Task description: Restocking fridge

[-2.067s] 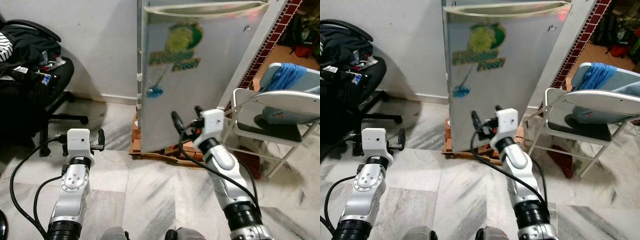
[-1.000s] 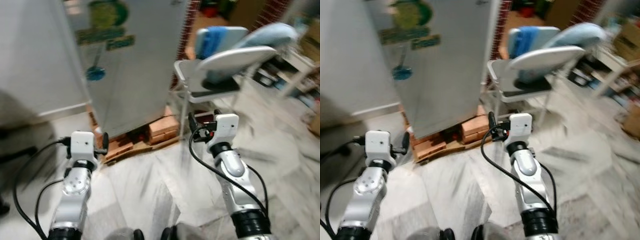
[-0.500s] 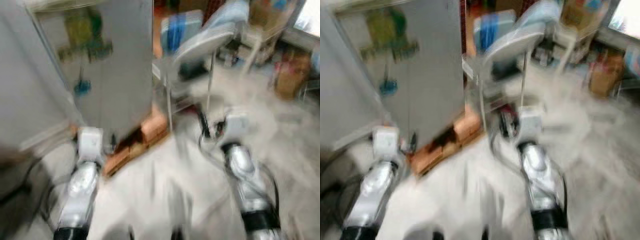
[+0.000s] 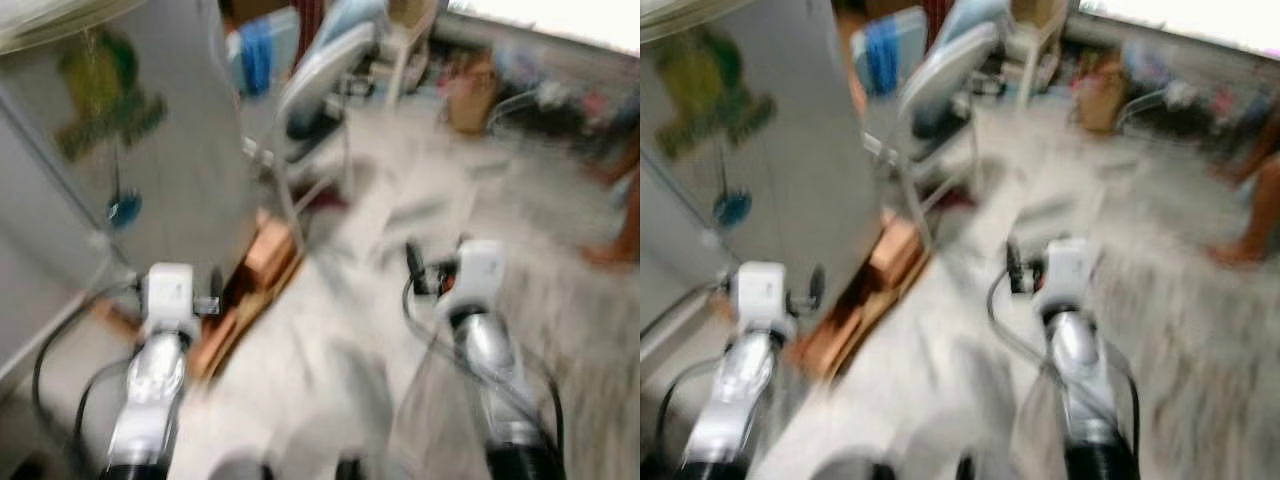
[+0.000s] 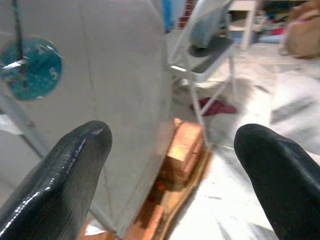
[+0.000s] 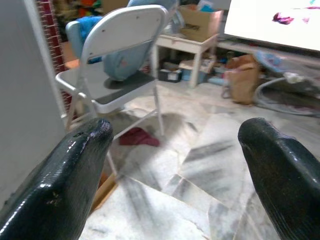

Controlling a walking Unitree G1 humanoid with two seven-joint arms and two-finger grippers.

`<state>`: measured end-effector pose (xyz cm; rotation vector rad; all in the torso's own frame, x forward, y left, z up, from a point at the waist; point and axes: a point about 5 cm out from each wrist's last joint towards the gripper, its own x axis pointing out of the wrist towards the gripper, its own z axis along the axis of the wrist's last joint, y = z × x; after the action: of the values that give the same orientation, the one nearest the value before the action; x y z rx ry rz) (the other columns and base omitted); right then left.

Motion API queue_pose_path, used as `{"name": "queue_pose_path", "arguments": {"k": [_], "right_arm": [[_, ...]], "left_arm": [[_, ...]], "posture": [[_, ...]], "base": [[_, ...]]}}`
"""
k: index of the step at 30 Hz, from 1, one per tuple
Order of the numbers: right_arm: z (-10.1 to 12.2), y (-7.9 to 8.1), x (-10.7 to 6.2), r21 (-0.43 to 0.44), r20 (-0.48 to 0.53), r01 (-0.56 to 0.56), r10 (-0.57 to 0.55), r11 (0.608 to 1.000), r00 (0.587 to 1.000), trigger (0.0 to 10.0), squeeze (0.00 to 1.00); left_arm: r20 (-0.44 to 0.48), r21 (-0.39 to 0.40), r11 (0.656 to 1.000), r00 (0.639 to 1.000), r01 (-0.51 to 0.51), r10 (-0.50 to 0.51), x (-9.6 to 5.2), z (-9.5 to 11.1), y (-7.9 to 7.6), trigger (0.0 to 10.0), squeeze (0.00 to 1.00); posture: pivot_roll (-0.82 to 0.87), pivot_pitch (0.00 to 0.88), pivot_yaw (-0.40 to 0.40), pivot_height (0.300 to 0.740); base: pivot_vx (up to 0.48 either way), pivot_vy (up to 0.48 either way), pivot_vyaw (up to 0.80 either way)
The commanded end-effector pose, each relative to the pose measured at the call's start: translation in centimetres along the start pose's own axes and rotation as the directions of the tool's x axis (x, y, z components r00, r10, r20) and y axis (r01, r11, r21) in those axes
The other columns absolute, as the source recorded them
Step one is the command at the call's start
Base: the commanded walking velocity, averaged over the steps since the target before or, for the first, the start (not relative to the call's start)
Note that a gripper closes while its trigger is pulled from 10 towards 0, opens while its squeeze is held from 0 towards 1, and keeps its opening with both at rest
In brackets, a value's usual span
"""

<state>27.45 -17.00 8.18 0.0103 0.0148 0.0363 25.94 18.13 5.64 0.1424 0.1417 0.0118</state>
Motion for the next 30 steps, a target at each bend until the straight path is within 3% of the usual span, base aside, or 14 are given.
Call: {"name": "queue_pose_path", "arguments": {"k": [1,10,20,26,30], "right_arm": [[0.6,1.3,0.3,0.01,0.027,-0.038,0.037,0.999,0.999,10.0,0.0],[0.9,1.3,0.8,0.007,0.032,-0.041,0.041,0.999,0.999,10.0,0.0],[0.7,1.5,0.7,0.003,0.02,-0.039,0.039,0.999,0.999,10.0,0.0],[0.6,1.5,0.6,0.005,0.02,-0.043,0.043,0.999,0.999,10.0,0.0],[0.7,1.4,0.6,0.004,0.021,-0.041,0.041,0.999,0.999,10.0,0.0]], "left_arm": [[-0.009,0.011,0.999,0.999,-0.033,0.033,-0.2,-0.2,1.0,10.0,0.0],[0.026,0.017,1.0,1.0,-0.016,0.016,0.3,0.5,0.3,10.0,0.0],[0.033,0.04,0.999,0.999,-0.013,0.011,0.2,0.4,0.5,10.0,0.0],[0.072,0.066,0.997,0.997,0.031,-0.035,0.3,1.0,-0.1,10.0,0.0],[0.075,0.042,0.999,0.997,0.026,-0.03,0.3,1.0,-0.2,10.0,0.0]], "posture": [[0.06,0.078,-0.028,0.74],[0.06,0.074,-0.038,0.74],[0.06,0.074,-0.035,0.74],[0.06,0.073,-0.038,0.74],[0.06,0.074,-0.04,0.74]], "base": [[0.0,0.48,0.0],[0.0,0.48,0.0],[0.0,0.48,0.0],[0.154,0.414,-0.7],[0.307,0.082,-0.3]]}}
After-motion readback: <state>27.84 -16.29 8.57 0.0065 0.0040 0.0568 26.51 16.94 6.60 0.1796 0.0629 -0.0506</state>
